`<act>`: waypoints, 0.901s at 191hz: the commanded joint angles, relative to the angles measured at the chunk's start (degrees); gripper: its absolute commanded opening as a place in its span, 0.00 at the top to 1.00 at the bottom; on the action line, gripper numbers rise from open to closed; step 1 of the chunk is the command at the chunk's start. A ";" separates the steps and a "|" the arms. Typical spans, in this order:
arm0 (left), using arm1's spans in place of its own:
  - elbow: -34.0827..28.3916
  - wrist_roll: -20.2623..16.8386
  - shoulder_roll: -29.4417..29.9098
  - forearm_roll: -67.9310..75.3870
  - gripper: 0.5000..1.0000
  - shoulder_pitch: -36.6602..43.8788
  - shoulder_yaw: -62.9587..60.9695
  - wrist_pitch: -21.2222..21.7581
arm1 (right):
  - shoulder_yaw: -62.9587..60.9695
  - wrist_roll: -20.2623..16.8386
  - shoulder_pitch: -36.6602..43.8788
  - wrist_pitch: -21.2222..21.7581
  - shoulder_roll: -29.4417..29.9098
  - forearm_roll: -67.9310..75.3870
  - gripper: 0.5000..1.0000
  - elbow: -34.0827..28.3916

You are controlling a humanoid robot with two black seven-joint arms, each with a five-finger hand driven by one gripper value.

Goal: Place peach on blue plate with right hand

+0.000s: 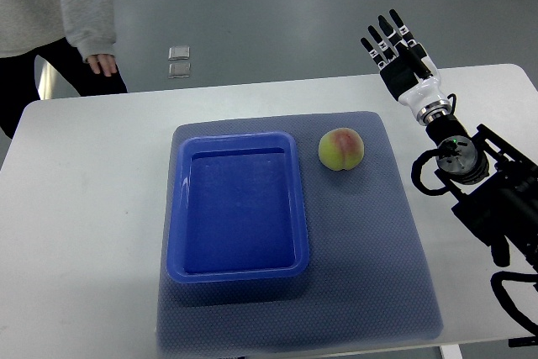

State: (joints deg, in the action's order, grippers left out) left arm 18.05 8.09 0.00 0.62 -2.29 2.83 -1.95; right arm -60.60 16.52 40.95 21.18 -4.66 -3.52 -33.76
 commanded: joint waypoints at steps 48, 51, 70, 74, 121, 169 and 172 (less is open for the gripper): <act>0.14 0.00 0.00 0.00 0.00 0.00 -0.10 0.01 | 0.05 -0.09 0.19 0.09 0.00 -0.17 0.14 -0.16; 0.14 0.00 0.00 0.00 0.00 0.00 -0.10 0.01 | 0.05 -0.09 0.19 0.09 0.00 -0.26 0.14 -0.16; 0.23 0.00 0.00 0.00 0.00 0.00 -0.10 0.01 | 0.40 -0.35 0.89 0.00 0.00 -0.79 0.14 -0.25; 0.23 0.00 0.00 0.00 0.00 0.00 -0.10 0.01 | 0.49 -0.35 0.98 0.00 -0.09 -0.88 0.14 -0.16; 0.32 0.00 0.00 0.00 0.00 0.00 -0.02 0.01 | 2.77 -0.79 3.97 -1.14 -2.46 -8.88 0.14 -0.25; 0.58 0.00 0.00 0.00 0.00 0.00 -0.02 0.01 | 26.41 -0.70 14.42 -0.44 -9.58 -32.96 0.14 -0.25; 0.58 0.00 0.00 0.00 0.00 0.00 -0.02 0.01 | 26.41 -0.70 14.42 -0.44 -9.58 -32.96 0.14 -0.25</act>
State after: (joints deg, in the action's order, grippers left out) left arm 18.58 8.08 0.00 0.62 -2.29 2.82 -1.92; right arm -42.23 15.72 51.71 20.23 -12.17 -28.51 -34.05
